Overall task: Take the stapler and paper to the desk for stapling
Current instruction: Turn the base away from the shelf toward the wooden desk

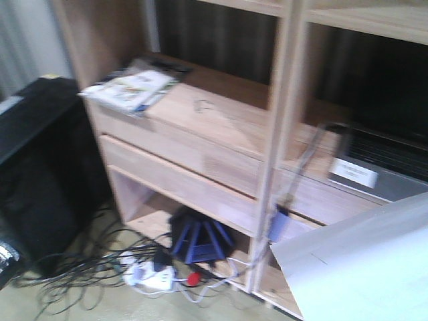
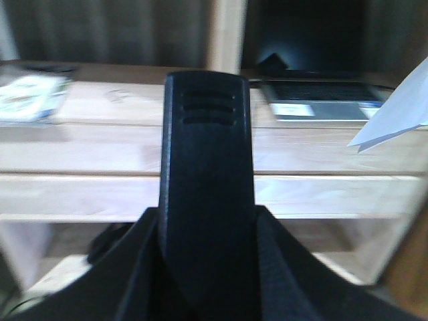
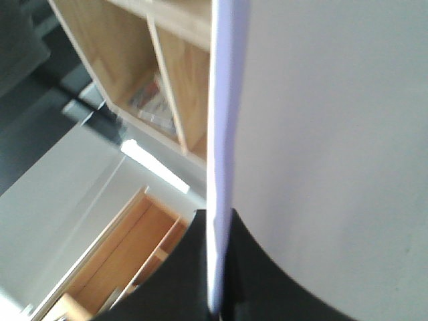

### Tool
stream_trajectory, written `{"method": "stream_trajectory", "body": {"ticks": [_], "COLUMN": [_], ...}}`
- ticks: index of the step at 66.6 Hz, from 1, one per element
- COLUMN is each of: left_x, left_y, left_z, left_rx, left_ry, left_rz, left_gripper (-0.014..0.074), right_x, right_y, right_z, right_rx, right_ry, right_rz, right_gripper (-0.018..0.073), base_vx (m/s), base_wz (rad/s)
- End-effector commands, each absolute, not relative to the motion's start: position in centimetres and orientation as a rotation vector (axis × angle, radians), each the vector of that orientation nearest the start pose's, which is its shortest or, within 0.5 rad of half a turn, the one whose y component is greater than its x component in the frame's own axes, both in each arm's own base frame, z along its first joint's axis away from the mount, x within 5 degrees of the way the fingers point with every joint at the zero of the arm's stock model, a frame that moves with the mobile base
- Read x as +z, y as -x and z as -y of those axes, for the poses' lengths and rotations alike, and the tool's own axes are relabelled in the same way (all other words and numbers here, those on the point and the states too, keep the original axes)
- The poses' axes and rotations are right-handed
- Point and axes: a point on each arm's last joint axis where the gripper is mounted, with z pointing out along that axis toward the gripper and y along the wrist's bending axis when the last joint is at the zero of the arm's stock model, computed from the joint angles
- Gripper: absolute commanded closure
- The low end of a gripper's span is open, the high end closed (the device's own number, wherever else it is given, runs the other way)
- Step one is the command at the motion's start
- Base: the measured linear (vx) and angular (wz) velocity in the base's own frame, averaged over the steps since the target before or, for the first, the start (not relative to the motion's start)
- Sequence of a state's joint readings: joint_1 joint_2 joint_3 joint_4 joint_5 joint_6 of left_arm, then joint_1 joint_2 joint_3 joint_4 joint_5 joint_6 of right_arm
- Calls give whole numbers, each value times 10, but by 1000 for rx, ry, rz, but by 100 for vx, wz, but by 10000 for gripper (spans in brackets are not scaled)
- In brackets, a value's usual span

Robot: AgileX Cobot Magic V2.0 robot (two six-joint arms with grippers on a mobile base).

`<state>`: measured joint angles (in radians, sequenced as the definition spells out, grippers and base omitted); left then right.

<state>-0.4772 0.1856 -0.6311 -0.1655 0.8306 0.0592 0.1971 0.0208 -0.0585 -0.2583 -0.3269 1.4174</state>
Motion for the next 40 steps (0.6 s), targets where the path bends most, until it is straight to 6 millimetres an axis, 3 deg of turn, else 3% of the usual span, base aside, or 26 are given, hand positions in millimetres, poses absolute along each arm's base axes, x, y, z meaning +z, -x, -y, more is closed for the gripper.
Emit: {"method": "stream_trajectory", "body": {"ticks": [1, 40], "left_x": [352, 352], "left_y": [-15, -15], "left_z": [20, 20], "left_rx": [-517, -516], "left_ry": [-433, -434], "left_rz": [-1705, -1704], "left_gripper": [603, 603], "right_x": [272, 272], "right_y": [-40, -40], "right_z": [-17, -17], "right_rx": [1282, 1282], "right_ry": [-447, -447], "right_rz": [-1055, -1055], "right_gripper": [561, 561], "base_vx": [8, 10], "base_wz": [65, 74]}}
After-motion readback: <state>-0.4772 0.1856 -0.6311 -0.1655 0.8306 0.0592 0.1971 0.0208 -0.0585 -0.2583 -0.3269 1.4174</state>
